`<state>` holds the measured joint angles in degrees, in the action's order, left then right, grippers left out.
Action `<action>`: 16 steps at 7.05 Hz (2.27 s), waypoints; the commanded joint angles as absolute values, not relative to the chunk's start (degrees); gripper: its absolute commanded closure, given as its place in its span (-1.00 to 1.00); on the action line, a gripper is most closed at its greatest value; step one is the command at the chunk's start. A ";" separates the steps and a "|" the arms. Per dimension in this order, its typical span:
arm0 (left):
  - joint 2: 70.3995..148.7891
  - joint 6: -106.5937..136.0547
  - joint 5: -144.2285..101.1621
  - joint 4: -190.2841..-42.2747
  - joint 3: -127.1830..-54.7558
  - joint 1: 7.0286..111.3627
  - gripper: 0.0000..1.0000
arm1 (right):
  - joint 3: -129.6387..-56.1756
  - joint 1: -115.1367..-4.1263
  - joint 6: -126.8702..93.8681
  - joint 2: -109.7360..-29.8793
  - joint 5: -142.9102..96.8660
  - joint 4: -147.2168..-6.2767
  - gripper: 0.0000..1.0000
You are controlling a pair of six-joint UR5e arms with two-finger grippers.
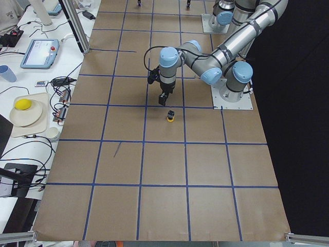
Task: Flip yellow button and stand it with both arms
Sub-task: 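Move the left gripper down over the yellow button lying on its side, then close the left gripper on the yellow button's base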
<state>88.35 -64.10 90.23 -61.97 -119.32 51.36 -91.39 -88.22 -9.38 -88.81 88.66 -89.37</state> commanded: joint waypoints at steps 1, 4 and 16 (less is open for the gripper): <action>89.64 -64.77 90.53 -53.63 -123.39 49.84 -0.98 | -91.49 -88.33 -9.93 -91.74 88.68 -86.42 -0.99; 90.26 -65.30 90.00 -52.39 -126.38 49.13 -0.95 | -91.84 -88.16 -10.11 -93.16 89.30 -84.99 -0.99; 94.57 -65.30 90.70 -47.46 -128.06 47.37 0.10 | -92.81 -88.68 -9.40 -95.01 89.11 -85.34 -1.00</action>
